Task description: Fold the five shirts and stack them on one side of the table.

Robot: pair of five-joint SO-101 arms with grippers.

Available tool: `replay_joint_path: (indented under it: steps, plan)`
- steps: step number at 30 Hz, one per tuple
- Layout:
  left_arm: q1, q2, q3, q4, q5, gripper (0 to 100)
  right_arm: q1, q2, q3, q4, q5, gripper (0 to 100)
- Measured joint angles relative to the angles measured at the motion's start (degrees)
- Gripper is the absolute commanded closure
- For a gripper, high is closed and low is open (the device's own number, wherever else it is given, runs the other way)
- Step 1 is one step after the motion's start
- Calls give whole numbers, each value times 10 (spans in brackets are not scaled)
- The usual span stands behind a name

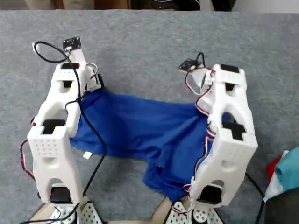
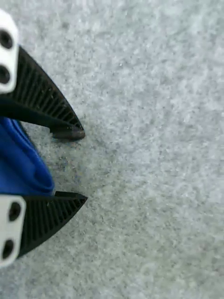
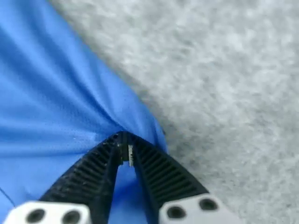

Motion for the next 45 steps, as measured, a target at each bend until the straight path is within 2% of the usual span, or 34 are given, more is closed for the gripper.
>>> replay_joint_path:
  steps: [3, 8, 14, 19, 23, 26, 33, 38, 45]
  plan:
    - [-4, 10, -61, 59, 0, 988, 5, 4, -43, 30, 0, 992]
    - [-4, 10, -174, 152, -40, 981, 5, 4, -116, 83, -2, 992]
    - [-3, 11, -312, 281, -46, 981, -23, -11, -141, 113, -2, 992]
    - [33, 11, -345, 368, -46, 981, -25, -60, -141, 133, -9, 992]
    - [73, 14, -324, 376, -47, 981, -19, -76, -141, 151, -9, 992]
    - [91, 36, -283, 341, -47, 981, -1, -76, -135, 148, -9, 992]
    - [89, 127, -249, 252, -46, 981, 8, -65, -35, 55, -25, 991]
    - [74, 175, -311, 258, -45, 981, 33, -30, -8, -2, -26, 991]
    - [55, 238, -428, 301, -44, 981, 55, 35, -54, 14, -30, 991]
